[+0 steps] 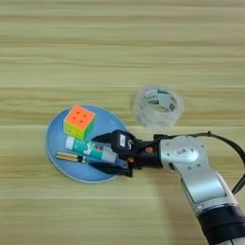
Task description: Move the objects on the table
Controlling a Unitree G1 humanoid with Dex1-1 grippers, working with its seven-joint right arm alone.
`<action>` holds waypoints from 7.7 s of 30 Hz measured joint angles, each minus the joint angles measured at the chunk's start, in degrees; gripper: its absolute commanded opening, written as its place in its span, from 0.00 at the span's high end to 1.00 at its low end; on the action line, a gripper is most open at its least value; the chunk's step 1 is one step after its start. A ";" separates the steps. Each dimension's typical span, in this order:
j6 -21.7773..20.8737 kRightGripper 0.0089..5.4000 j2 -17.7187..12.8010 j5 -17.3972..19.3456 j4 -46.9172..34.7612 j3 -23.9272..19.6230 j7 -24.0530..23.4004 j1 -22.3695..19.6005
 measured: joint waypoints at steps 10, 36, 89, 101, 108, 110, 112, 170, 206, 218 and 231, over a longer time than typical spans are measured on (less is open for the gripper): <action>7.44 0.11 -0.10 7.29 -9.10 -4.39 -0.48 -1.14; 20.89 0.01 7.79 7.92 -11.48 -4.42 -18.17 -1.65; 14.66 0.38 14.01 1.95 0.05 -2.21 -22.41 -3.31; 12.78 0.38 17.99 6.51 -0.53 -9.41 -29.28 -8.05; 10.48 0.38 19.56 4.60 7.72 -13.84 -40.10 -13.57; 10.30 0.38 19.65 3.29 10.94 -14.30 -43.22 -15.08; 10.14 0.38 19.67 2.43 12.91 -14.56 -45.05 -16.10; 16.18 0.00 19.18 -2.93 20.37 -11.23 -45.27 -17.55; 1.44 0.00 12.09 19.29 1.85 -12.96 -10.51 -7.94; 2.46 0.00 5.73 16.96 -3.79 -11.57 -2.39 -0.21; 3.75 0.00 0.95 9.95 -6.57 -8.16 -0.75 2.38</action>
